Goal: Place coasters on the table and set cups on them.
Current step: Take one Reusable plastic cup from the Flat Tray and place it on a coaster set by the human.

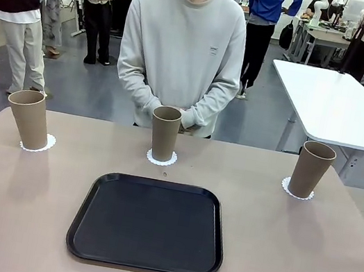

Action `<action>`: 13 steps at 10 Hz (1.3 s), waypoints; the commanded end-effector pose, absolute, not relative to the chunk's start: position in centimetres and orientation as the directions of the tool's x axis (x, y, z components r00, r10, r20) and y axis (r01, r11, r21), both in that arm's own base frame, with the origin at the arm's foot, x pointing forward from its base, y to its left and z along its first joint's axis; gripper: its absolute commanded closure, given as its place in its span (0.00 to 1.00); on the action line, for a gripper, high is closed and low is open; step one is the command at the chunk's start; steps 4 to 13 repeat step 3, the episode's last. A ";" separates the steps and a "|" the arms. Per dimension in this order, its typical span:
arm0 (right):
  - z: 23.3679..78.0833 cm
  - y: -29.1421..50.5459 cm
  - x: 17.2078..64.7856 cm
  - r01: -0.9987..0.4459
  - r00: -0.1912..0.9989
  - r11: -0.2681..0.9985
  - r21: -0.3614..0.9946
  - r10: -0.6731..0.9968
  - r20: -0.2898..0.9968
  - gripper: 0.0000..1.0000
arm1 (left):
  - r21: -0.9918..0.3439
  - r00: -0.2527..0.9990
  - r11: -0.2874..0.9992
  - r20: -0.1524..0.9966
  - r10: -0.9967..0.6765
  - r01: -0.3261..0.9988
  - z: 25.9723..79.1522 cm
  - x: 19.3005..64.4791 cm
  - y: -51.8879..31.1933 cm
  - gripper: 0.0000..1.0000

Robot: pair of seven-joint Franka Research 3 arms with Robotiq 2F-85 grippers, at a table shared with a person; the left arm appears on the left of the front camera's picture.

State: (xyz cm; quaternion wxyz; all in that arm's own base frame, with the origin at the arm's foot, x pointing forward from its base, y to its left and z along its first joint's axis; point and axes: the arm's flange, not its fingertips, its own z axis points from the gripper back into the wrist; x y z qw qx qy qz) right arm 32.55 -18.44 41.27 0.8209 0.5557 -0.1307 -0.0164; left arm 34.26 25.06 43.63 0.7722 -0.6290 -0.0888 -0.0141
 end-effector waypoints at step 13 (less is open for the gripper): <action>41.2 -18.3 33.0 -0.131 0.958 0.373 0.919 -0.190 0.214 0.00 | -0.970 0.983 0.202 0.155 0.095 0.133 43.9 34.1 25.0 0.00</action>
